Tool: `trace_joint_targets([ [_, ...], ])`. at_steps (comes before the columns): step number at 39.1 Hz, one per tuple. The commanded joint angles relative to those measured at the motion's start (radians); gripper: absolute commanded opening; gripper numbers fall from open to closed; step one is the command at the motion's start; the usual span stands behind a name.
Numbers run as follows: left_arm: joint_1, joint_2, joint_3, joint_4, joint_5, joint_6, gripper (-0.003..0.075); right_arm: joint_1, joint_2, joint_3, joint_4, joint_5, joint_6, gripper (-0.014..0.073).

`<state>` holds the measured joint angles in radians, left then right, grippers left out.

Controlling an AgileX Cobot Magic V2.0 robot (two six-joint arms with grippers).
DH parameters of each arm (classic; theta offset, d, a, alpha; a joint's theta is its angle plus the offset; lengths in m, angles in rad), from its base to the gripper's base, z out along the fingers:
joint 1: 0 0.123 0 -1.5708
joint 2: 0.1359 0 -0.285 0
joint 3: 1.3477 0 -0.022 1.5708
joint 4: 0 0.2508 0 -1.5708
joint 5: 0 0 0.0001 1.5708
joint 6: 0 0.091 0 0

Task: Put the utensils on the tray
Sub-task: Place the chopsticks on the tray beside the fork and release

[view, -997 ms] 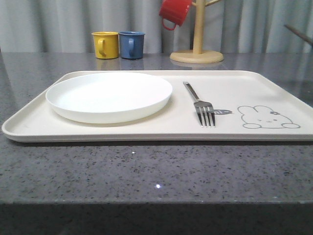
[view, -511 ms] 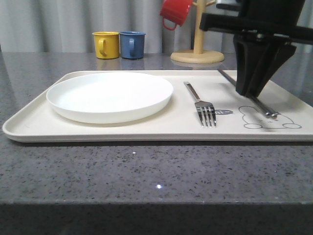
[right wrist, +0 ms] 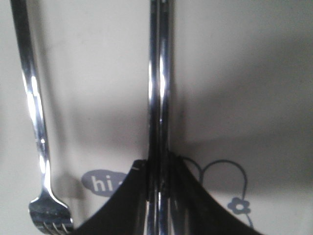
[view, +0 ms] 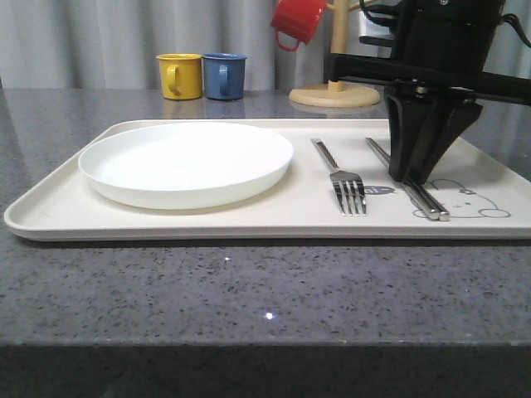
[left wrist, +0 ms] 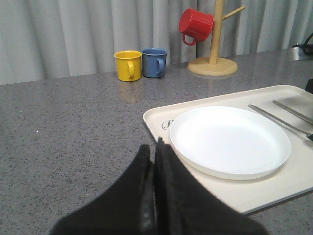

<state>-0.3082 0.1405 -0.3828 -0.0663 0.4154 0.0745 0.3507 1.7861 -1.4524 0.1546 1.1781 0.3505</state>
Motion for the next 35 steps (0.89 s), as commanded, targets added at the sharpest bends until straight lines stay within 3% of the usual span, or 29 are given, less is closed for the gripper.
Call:
trace_joint_targets([
  [1,-0.001,0.01,-0.027,-0.009,-0.08,-0.007,-0.0018,-0.001,-0.038,-0.028,-0.004,-0.047,-0.001,0.0013],
  [7,-0.001,0.01,-0.027,-0.009,-0.08,-0.007,-0.0018,-0.001,-0.04,-0.034,-0.004,-0.036,-0.001,0.0226],
  [13,-0.001,0.01,-0.027,-0.009,-0.08,-0.007,-0.0018,-0.001,-0.051,-0.129,-0.094,0.107,-0.033,0.0392],
  [23,-0.001,0.01,-0.027,-0.009,-0.08,-0.007,-0.0018,-0.067,-0.138,-0.233,-0.214,0.16,-0.216,0.0412],
  [35,-0.001,0.01,-0.027,-0.009,-0.08,-0.007,-0.0018,-0.411,-0.201,-0.156,-0.272,0.16,-0.303,0.041],
])
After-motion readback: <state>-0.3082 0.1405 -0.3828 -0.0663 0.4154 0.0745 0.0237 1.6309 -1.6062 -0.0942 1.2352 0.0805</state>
